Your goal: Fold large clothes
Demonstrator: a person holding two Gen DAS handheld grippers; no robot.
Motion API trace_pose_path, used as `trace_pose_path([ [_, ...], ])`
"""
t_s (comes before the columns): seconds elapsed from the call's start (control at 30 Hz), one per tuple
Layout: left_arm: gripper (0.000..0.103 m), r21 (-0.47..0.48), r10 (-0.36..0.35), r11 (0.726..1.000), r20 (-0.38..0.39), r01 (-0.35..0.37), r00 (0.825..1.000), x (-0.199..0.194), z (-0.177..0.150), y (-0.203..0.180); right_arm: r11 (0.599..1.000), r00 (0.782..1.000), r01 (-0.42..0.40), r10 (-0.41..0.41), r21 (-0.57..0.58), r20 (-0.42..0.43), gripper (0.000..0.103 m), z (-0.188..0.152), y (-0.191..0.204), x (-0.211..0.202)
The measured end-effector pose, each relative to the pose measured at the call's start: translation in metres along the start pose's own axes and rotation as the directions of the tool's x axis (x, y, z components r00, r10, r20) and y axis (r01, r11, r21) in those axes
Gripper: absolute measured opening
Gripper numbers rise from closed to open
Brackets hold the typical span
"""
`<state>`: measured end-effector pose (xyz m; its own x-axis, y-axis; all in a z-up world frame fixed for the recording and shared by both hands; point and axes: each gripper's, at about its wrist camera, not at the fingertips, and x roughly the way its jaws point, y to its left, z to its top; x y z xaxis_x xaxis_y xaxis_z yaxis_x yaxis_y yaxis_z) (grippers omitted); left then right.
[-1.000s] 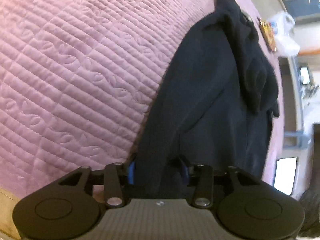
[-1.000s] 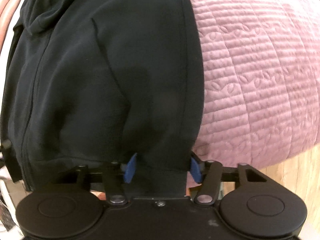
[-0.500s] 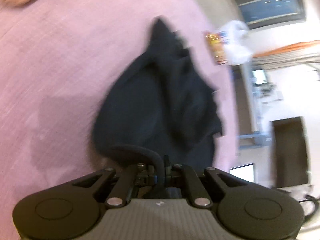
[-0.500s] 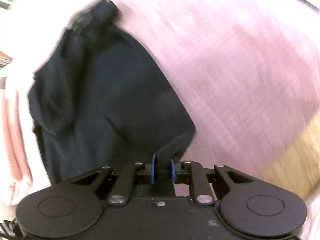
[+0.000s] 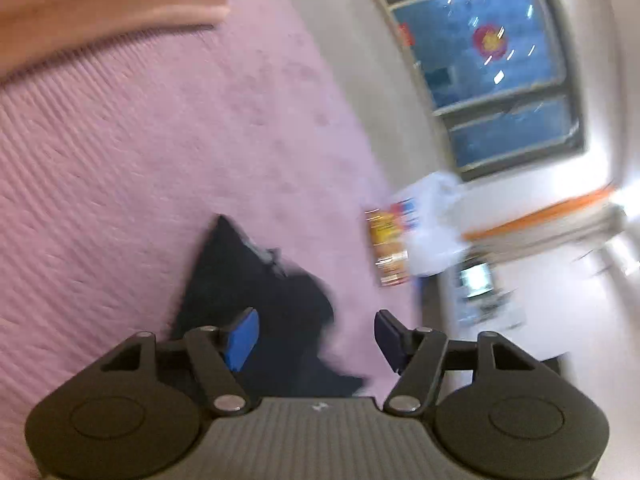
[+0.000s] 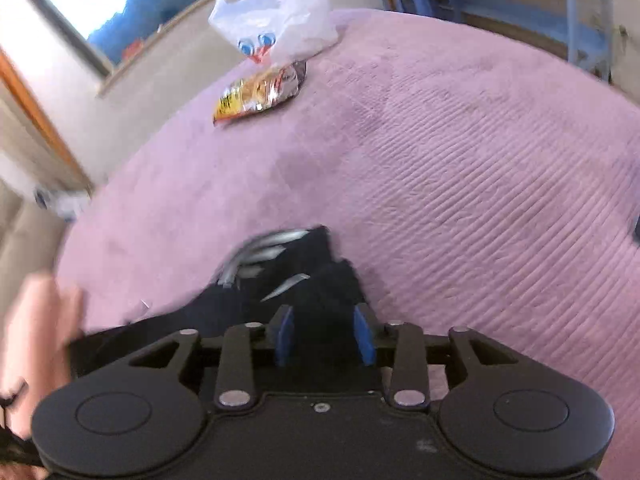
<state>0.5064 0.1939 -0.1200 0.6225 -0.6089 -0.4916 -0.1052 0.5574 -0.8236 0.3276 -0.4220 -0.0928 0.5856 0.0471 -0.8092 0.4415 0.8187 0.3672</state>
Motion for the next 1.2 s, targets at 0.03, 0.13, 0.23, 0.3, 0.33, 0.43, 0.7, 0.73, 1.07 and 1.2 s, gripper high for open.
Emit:
trace_pose_path([
  [0.03, 0.065, 0.032, 0.034, 0.999, -0.015, -0.033, 0.999, 0.007, -0.003, -0.002, 0.999, 1.000, 0.019, -0.020, -0.048, -0.021, 0.049, -0.005, 0.004, 0.008],
  [0.13, 0.065, 0.177, 0.103, 0.980, -0.060, -0.091, 0.993, 0.022, -0.008, -0.015, 0.970, 0.996, 0.047, -0.062, -0.239, -0.057, 0.049, -0.015, 0.020, 0.032],
  [0.23, 0.065, 0.392, 0.188, 0.908, -0.057, -0.151, 0.981, 0.034, -0.017, -0.043, 0.916, 0.999, 0.027, -0.039, -0.400, -0.022, 0.054, -0.014, 0.045, 0.052],
  [0.3, 0.065, 0.503, 0.236, 0.846, -0.051, -0.179, 0.971, 0.060, -0.021, -0.063, 0.883, 1.000, 0.027, -0.018, -0.469, 0.023, 0.067, -0.006, 0.059, 0.065],
  [0.33, 0.066, 0.553, 0.264, 0.809, -0.040, -0.199, 0.964, 0.070, -0.023, -0.070, 0.866, 0.999, 0.035, -0.014, -0.499, 0.045, 0.069, -0.001, 0.065, 0.073],
  [0.43, 0.066, 0.603, 0.312, 0.762, -0.023, -0.236, 0.950, 0.101, -0.022, -0.079, 0.848, 0.997, 0.059, -0.025, -0.527, 0.071, 0.069, 0.019, 0.066, 0.103],
  [0.7, 0.066, 0.537, 0.347, 0.806, -0.088, -0.249, 0.934, 0.151, 0.006, -0.057, 0.949, 0.999, -0.008, -0.006, -0.315, -0.041, 0.071, 0.056, 0.027, 0.147],
  [0.73, 0.066, 0.524, 0.351, 0.816, -0.116, -0.243, 0.929, 0.157, 0.007, -0.052, 0.954, 0.998, -0.018, 0.001, -0.300, -0.056, 0.072, 0.055, 0.025, 0.148],
  [1.07, 0.010, 0.603, 0.278, 0.762, 0.024, -0.236, 0.960, 0.141, -0.022, -0.066, 0.919, 0.998, -0.062, 0.054, -0.388, -0.031, 0.008, 0.032, 0.042, 0.141],
  [1.2, 0.009, 0.552, 0.169, 0.811, 0.098, -0.195, 0.981, 0.098, -0.022, -0.079, 0.860, 0.988, 0.051, 0.032, -0.507, 0.153, 0.007, 0.021, 0.066, 0.091],
])
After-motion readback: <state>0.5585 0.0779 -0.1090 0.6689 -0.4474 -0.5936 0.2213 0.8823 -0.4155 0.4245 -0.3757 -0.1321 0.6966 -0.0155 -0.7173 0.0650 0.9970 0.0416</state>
